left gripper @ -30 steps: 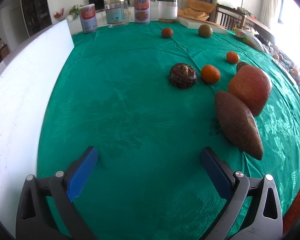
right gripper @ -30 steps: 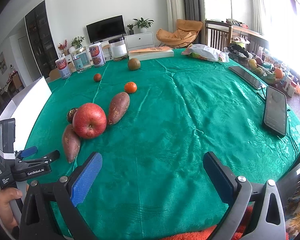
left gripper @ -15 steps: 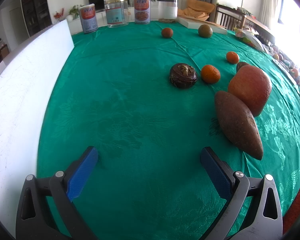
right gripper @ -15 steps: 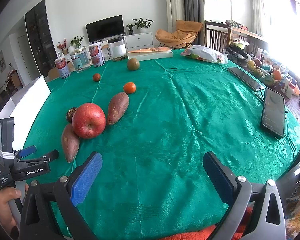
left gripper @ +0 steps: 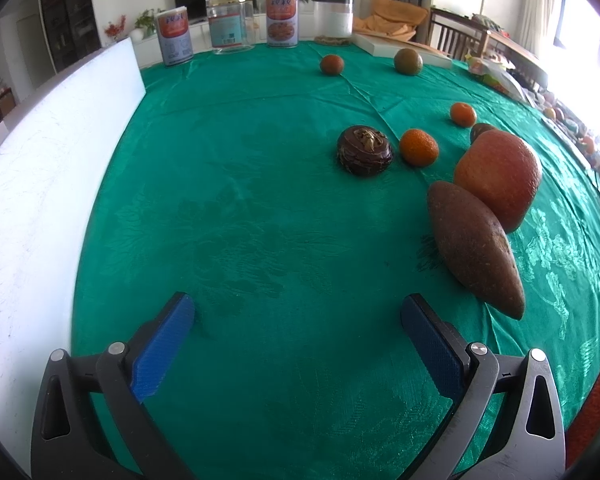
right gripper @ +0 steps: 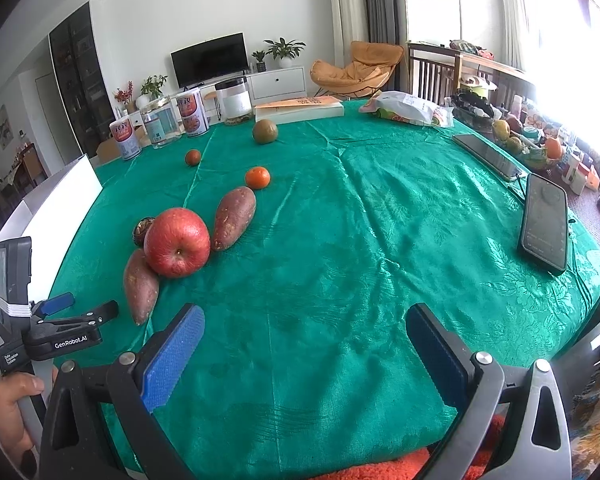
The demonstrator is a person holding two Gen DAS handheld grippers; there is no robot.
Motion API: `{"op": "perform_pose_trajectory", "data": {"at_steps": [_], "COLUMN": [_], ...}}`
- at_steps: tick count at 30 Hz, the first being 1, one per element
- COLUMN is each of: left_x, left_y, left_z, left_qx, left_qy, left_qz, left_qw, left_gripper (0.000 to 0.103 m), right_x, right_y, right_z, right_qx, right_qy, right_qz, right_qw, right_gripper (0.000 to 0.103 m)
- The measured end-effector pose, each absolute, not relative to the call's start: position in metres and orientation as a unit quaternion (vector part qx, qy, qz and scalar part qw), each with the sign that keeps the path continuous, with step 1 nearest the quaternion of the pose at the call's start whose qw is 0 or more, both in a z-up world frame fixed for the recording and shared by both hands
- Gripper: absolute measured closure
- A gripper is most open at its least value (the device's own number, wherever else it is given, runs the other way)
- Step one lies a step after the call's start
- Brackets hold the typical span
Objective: Organize fruits
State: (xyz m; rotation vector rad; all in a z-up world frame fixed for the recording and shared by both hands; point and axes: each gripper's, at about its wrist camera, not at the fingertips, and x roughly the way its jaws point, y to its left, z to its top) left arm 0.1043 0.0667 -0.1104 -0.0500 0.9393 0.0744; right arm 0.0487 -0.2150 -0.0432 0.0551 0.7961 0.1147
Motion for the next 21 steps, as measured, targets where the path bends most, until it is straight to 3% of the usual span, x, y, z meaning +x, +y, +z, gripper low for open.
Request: {"op": "perform_pose_trajectory", "data": {"at_steps": [9,13,18,21], "left_x": [0.087,0.111,0.147,0.148], "left_y": [0.058,0.024,0.012,0.014], "left_z": [-0.09,-0.073,-0.091,-0.094], "left_qx": [-0.089,-0.077,-0.095,-0.079], "left_qy": [0.447,0.447,0.48,0.477], "left_qz": [-0.063,-0.122,-0.126,-0.121], "left_qw": [0.888,0.883,0.863,0.867], "left_gripper": [0.001,0.001,0.004,0.023], "right_x": [0.052,0.053,0.051,0.051], "right_y": [-0.215,-0.214,-0.216,-0.219], "right_z": [-0.047,-0.048,-0.048,-0.048], "right_qx": [0.033,0.031,0.036,0.043], "right_qy": [0.393,0.396,0.39,0.389], "right_qz": [0.063,0.062,0.061,0.062], "right_qw": [0.917,0.916,0.918,0.918], "right_gripper": [0.003,0.003,0.003,0.003]}}
